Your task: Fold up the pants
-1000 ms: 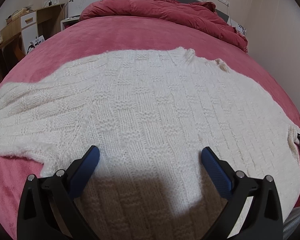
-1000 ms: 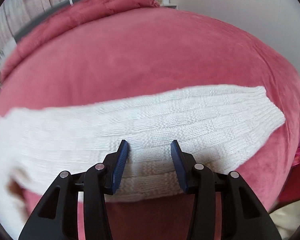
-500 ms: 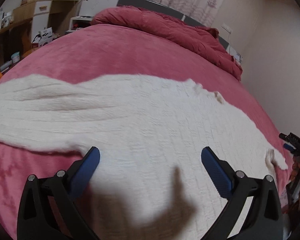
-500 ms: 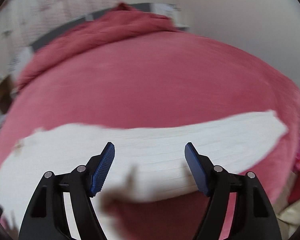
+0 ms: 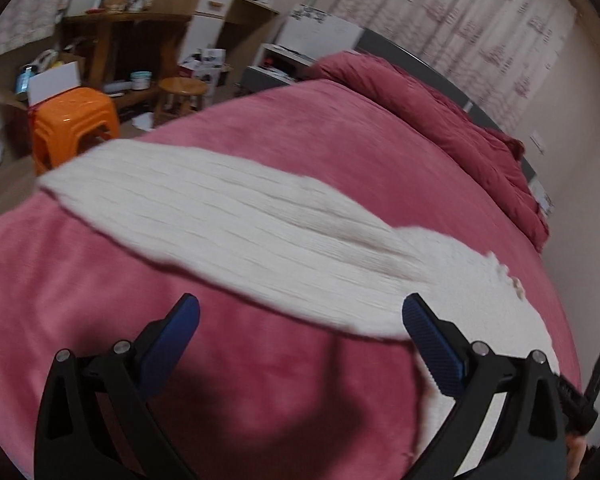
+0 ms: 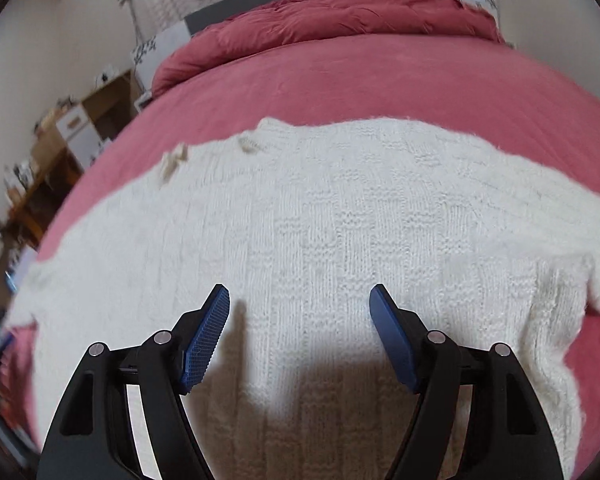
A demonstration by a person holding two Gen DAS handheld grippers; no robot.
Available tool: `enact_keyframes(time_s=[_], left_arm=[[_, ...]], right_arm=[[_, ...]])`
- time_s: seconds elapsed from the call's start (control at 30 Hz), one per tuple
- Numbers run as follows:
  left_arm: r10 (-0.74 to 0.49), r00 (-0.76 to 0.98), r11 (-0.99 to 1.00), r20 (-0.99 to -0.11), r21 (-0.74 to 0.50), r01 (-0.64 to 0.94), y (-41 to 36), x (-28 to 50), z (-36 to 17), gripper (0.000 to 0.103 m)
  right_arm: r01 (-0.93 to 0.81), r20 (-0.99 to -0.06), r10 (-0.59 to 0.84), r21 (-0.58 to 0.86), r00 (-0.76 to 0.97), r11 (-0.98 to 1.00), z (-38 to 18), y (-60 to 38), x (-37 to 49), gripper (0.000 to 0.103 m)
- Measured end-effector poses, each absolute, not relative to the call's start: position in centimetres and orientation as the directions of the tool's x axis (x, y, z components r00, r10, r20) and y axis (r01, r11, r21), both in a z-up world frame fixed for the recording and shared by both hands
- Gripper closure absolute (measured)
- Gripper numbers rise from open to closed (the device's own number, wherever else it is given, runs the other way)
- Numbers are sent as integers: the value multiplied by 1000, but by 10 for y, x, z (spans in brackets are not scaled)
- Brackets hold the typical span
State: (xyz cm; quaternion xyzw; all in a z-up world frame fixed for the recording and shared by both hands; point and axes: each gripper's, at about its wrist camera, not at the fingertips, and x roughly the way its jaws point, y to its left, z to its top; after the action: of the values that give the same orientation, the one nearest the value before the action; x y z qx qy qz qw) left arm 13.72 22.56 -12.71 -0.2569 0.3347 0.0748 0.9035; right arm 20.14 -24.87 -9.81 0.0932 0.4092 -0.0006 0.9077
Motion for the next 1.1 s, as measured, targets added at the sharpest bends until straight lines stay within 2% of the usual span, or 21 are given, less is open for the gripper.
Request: enact_keyframes(time_s=[0.17,0.4,0.77,0.93,0.97,1.1], left_arm=[[29,766,755,-642,-488,-438,289,127,-139,2],[-17,817,632,-576,-640,-437,335,133,-152,3],[31,814,588,-580,-648,-484,354,160,-172,5],[-7,851,557,-525,-709,-433,359,159,-172,6],[-6,859,539,-512,-725,-428,361,158,-173,12],[10,863,418,-505,-782,-462,380,153,-190,55]], right_arm=[[52,-751,65,132,657,990,-106,-246,195,31],[51,-749,66,133,660,990,-106,-249,191,30],[43,-751,77,139,656,989,-109,-252,192,29],[38,-752,78,135,655,990,-110,-252,191,27],[38,-752,77,135,654,990,-110,-252,191,27],[37,-752,81,138,654,990,-110,-254,193,27]])
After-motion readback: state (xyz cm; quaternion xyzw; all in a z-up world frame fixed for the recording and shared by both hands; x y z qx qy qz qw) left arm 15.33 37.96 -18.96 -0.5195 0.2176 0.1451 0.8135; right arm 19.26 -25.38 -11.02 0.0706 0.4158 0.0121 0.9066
